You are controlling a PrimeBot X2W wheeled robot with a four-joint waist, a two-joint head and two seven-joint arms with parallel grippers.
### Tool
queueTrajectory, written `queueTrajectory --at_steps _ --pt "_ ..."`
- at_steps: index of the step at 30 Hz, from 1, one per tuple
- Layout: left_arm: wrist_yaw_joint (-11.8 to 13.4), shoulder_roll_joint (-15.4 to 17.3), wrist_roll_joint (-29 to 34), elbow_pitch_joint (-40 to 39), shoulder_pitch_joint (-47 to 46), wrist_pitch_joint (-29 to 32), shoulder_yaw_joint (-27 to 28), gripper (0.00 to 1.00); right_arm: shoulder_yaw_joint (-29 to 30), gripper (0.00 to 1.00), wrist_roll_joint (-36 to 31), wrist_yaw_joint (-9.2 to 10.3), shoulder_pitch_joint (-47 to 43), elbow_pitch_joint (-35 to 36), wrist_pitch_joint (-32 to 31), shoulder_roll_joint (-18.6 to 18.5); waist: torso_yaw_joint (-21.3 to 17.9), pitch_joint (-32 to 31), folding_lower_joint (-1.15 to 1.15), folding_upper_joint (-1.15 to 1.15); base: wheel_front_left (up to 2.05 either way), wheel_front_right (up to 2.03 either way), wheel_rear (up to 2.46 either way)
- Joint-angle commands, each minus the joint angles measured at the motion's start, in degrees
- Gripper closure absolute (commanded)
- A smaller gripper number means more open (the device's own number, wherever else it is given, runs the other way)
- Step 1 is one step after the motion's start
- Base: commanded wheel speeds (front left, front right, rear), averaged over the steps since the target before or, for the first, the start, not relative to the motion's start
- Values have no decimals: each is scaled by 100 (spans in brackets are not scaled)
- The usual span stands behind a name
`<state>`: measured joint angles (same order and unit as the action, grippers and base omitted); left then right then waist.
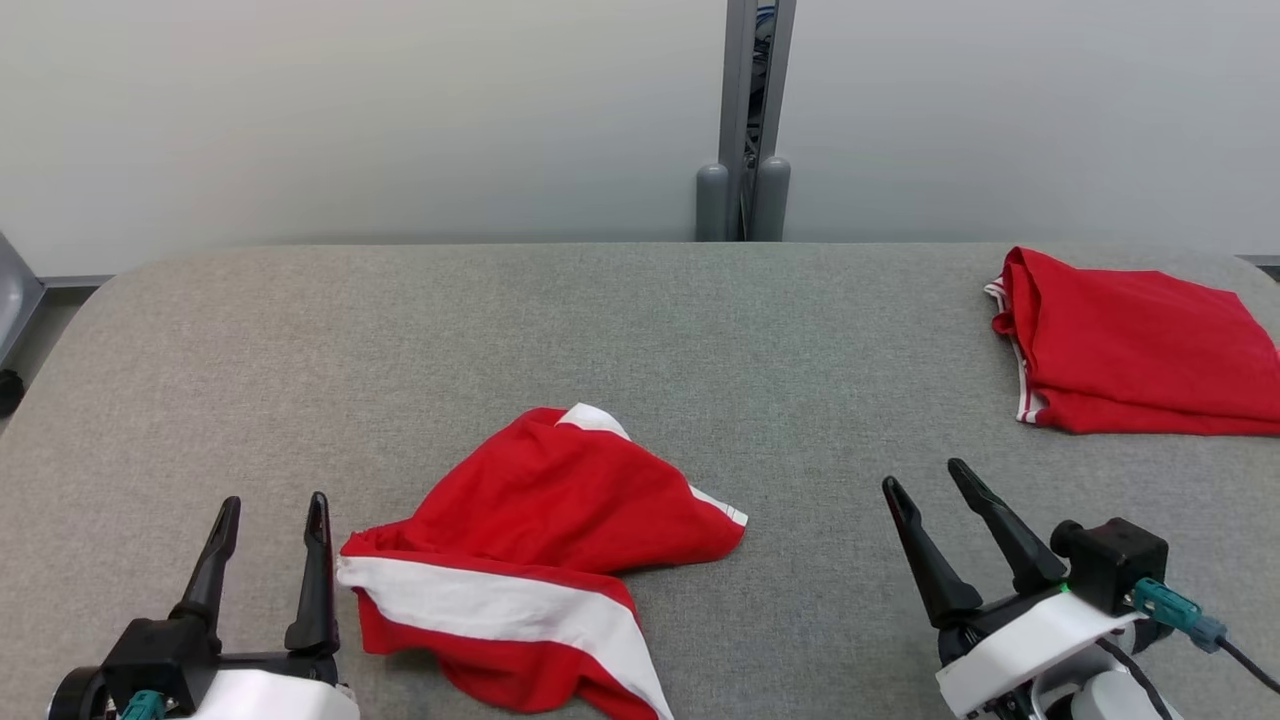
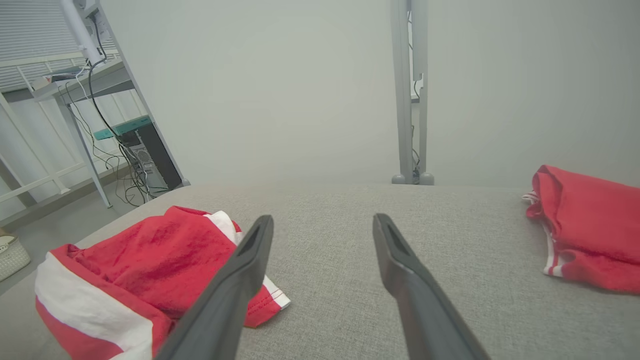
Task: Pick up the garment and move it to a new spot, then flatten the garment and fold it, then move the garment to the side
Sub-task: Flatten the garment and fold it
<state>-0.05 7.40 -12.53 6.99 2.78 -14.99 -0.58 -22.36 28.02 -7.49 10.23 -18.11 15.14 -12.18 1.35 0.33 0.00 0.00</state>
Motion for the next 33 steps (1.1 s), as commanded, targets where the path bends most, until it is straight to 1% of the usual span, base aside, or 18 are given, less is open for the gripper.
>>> queueTrajectory --at_steps 1,8,14,20,33 --pt "-34 -11 54 -52 51 -23 76 0 95 0 -65 0 -71 -1 2 8 -40 -27 0 0 0 0 0" --pt "-156 -170 188 -208 258 -23 367 0 633 0 -265 0 -271 64 2 180 -233 -110 0 0 0 0 0" --pt "-271 -183 305 -148 382 -23 447 0 881 0 -384 0 -424 23 2 290 -314 -160 0 0 0 0 0" --pt "-376 -119 330 8 491 -23 585 0 1108 0 -487 0 -554 -8 2 368 -349 -195 0 0 0 0 0" --pt "-434 -183 408 -36 499 -23 743 0 1261 0 -552 0 -688 6 2 484 -348 -202 0 0 0 0 0"
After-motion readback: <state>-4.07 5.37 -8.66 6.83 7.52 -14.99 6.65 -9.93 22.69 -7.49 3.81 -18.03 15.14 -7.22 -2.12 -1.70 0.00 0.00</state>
